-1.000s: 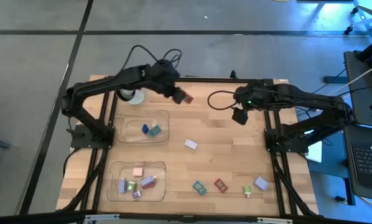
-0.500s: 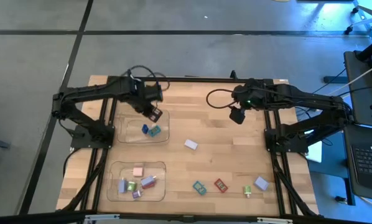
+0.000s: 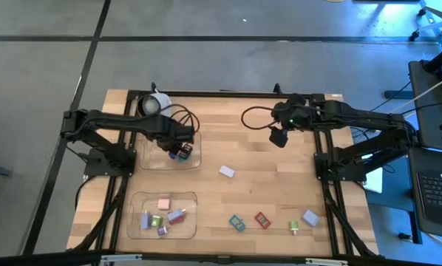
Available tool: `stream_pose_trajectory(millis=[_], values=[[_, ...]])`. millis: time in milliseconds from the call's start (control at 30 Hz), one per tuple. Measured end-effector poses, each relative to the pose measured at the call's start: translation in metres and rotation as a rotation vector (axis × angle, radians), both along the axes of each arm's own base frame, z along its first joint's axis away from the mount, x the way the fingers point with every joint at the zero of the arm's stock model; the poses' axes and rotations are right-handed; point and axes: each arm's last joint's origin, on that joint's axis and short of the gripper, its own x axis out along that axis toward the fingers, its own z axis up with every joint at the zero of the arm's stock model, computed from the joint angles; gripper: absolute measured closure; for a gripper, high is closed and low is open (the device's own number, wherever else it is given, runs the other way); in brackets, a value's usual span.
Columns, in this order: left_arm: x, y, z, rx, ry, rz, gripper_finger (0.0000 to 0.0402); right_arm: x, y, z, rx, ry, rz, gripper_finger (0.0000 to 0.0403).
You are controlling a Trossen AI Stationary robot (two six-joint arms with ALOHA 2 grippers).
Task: Pick & Place Office items
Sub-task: Put the top red timer into the top transparent bin, then put the white timer into the top transparent bin
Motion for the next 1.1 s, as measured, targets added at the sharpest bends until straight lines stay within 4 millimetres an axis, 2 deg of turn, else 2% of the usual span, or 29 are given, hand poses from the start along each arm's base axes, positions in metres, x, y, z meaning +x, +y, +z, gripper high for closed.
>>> stream_pose_trajectory(millis=[100, 433, 833, 1100], values=[[-0.002, -0.002, -0.008, 0.005, 0.003, 0.023, 0.0327, 0.003, 0.0, -0.002, 0.001, 0.002, 0.0, 0.0069], [-0.004, -0.004, -0.014, 0.052, 0.022, 0.041, 0.032, 0.009, 0.0, -0.005, 0.009, 0.01, 0.004, 0.0069], [-0.004, -0.004, -0.014, 0.045, 0.026, 0.019, 0.0252, 0.022, -0.001, -0.011, 0.029, -0.013, -0.023, 0.0069], [-0.004, -0.005, -0.012, -0.002, 0.022, 0.011, 0.021, 0.047, 0.005, -0.028, 0.056, 0.002, 0.013, 0.0069]])
